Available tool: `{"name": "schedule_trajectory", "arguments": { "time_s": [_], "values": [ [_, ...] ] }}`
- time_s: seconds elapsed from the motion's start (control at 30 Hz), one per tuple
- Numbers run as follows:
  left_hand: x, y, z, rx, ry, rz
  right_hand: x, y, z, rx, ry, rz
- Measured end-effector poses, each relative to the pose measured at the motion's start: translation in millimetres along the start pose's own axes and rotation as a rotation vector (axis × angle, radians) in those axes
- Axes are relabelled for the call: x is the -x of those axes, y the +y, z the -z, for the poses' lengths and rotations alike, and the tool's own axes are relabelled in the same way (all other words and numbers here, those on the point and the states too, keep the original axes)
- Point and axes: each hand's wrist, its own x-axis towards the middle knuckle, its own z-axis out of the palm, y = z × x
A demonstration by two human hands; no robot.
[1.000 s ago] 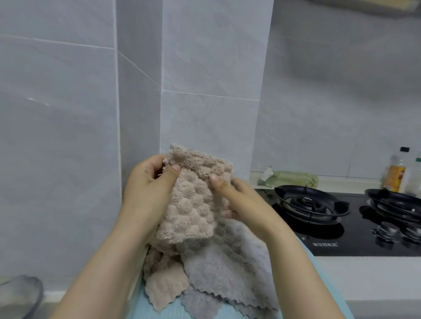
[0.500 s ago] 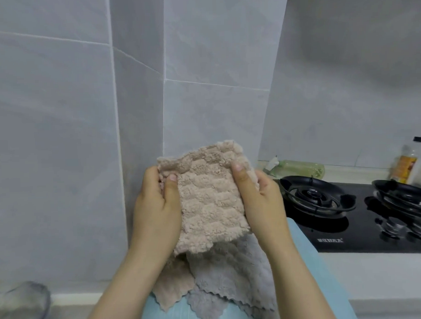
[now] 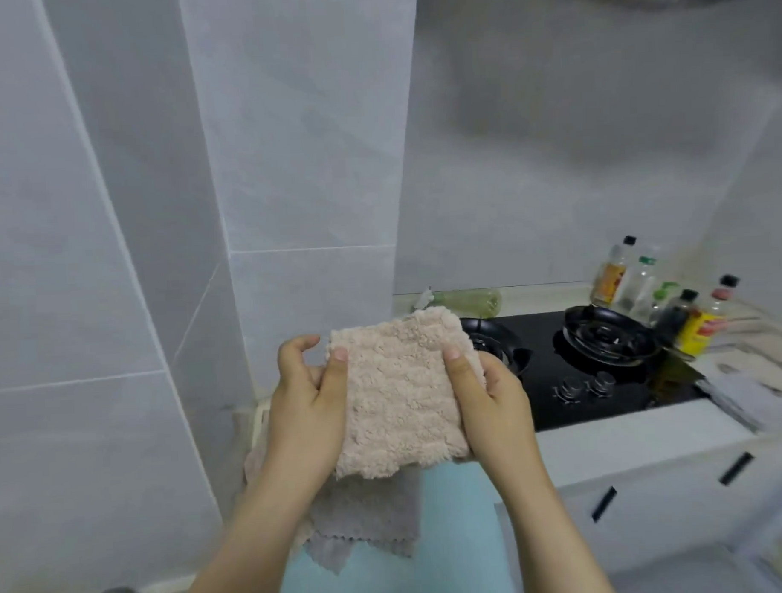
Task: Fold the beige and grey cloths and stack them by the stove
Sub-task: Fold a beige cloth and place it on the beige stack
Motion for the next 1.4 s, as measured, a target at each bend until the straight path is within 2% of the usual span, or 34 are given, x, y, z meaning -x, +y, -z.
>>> {"name": "schedule_trajectory", "arguments": {
  "time_s": [0.17,0.33,0.53,0.83,1.13,1.4],
  "values": [
    [14.3,65.6,-36.4,0.026,-0.187,-0.06,5.5,-31.4,77.7,-0.012,0.11,-0.133],
    [40.6,104.0,-108.6,0.066,-0.348,-0.107,8.1,-33.3,169.5,-0.005,0.175,-0.131],
    [92.7,146.7,-225.2,0.01,-0.409,-0.187,1.3,-3.0,299.3,0.087,0.216,-0.071],
    [159.1,192.6,-393.2,0.052,-0.524,-0.161,-18.2,43.2,478.0,0.1,0.264,-0.108],
    [143.6,206.7,-553.3,0.096,-0.632,-0.201,-90.6,106.3,594.0,0.12,0.338,-0.164],
    [95.3,216.7,-696.1,0.091,-0.722,-0.111,-192.0,152.9,686.1,0.194,0.37,-0.246]
  ]
}}
